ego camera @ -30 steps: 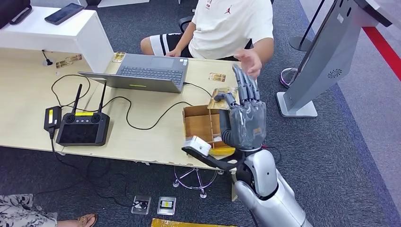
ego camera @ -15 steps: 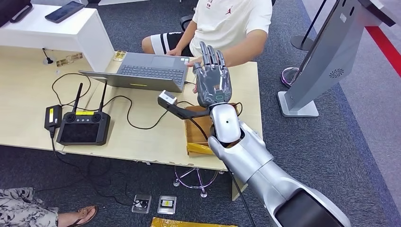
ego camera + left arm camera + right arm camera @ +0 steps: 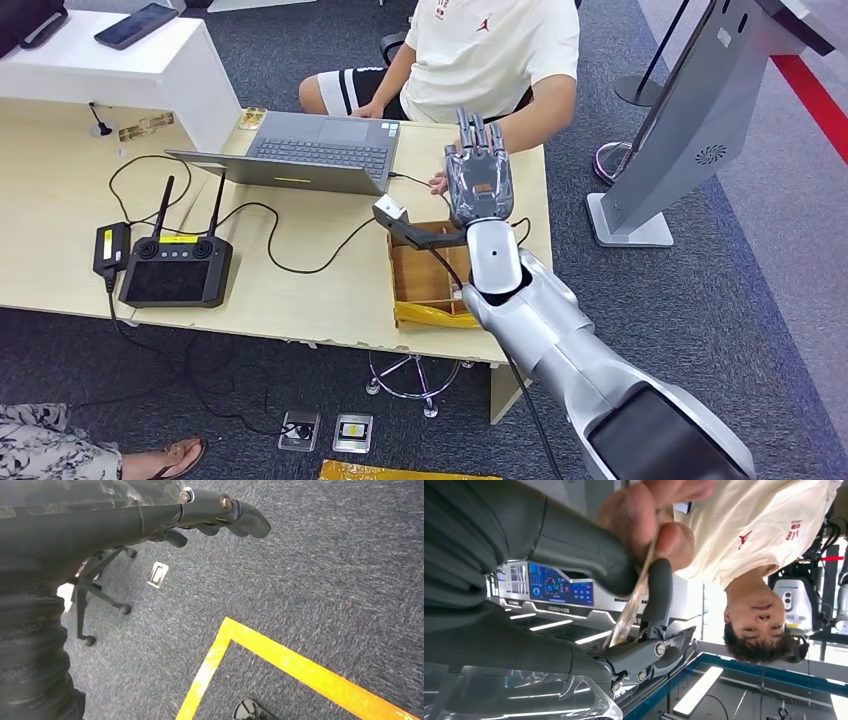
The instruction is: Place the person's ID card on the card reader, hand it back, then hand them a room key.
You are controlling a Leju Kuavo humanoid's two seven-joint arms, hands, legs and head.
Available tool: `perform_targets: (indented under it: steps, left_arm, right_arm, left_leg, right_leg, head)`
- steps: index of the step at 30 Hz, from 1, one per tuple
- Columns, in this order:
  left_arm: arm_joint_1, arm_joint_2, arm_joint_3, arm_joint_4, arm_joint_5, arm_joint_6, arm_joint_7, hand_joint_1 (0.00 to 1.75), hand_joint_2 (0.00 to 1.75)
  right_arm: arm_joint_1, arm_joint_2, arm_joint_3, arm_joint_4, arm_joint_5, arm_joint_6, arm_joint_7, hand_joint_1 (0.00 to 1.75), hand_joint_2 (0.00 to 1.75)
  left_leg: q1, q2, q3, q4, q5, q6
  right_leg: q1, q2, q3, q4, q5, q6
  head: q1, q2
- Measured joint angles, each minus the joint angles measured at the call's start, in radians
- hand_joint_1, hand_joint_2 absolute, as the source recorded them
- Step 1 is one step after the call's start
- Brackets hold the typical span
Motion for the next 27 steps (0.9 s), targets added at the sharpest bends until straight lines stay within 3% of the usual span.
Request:
perform_targets:
  steps: [4, 8, 12, 17, 21, 27]
  left_arm:
    - [-0.001, -0.001, 0.017, 0.001, -0.006, 0.0, -0.002, 0.0, 1.75]
    - [-0.001, 0.0, 0.035, 0.004, -0.009, 0.0, 0.013, 0.0, 1.75]
    - [0.0, 0.004, 0.051, 0.009, -0.01, 0.0, 0.036, 0.0, 1.75]
    - [0.002, 0.007, 0.069, 0.014, -0.015, 0.0, 0.038, 0.0, 1.75]
    - [0.004, 0.007, 0.085, 0.018, -0.022, 0.0, 0.034, 0.0, 1.75]
    - [-0.001, 0.007, 0.101, 0.019, -0.044, 0.0, 0.011, 0.0, 1.75]
  right_arm:
    - [-0.001, -0.004, 0.0, 0.014, -0.009, -0.039, -0.018, 0.0, 1.75]
    - [-0.003, -0.014, -0.003, 0.018, -0.035, -0.142, -0.061, 0.0, 1.75]
    - [-0.001, -0.047, -0.02, 0.0, -0.058, -0.205, -0.066, 0.0, 1.75]
    - [0.076, -0.155, -0.076, -0.126, -0.091, -0.21, -0.028, 0.0, 1.75]
    - [0.208, -0.265, -0.162, -0.298, -0.194, -0.218, -0.006, 0.0, 1.75]
    - [0.347, -0.374, -0.269, -0.47, -0.364, -0.24, 0.01, 0.0, 1.75]
  left_leg:
    - [0.0, 0.0, 0.0, 0.0, 0.0, 0.0]
    - [0.0, 0.0, 0.0, 0.0, 0.0, 0.0]
    - [0.0, 0.0, 0.0, 0.0, 0.0, 0.0]
    - [0.0, 0.0, 0.002, 0.001, 0.0, 0.0]
    - [-0.001, 0.0, 0.001, 0.001, -0.001, 0.001]
    - [-0.001, 0.003, 0.004, 0.001, -0.002, 0.001]
  right_leg:
    - [0.0, 0.0, 0.0, 0.0, 0.0, 0.0]
    - [0.0, 0.0, 0.0, 0.0, 0.0, 0.0]
    - [0.0, 0.0, 0.0, 0.0, 0.0, 0.0]
    - [0.0, -0.002, 0.001, -0.001, 0.0, 0.0]
    - [-0.001, -0.001, 0.001, -0.001, 0.0, 0.001]
    - [-0.001, 0.002, 0.001, -0.002, 0.0, 0.001]
  head:
    - [0.0, 0.0]
    - [0.0, 0.0]
    - [0.0, 0.0]
    - [0.0, 0.0]
    - [0.0, 0.0]
    - [0.0, 0.0]
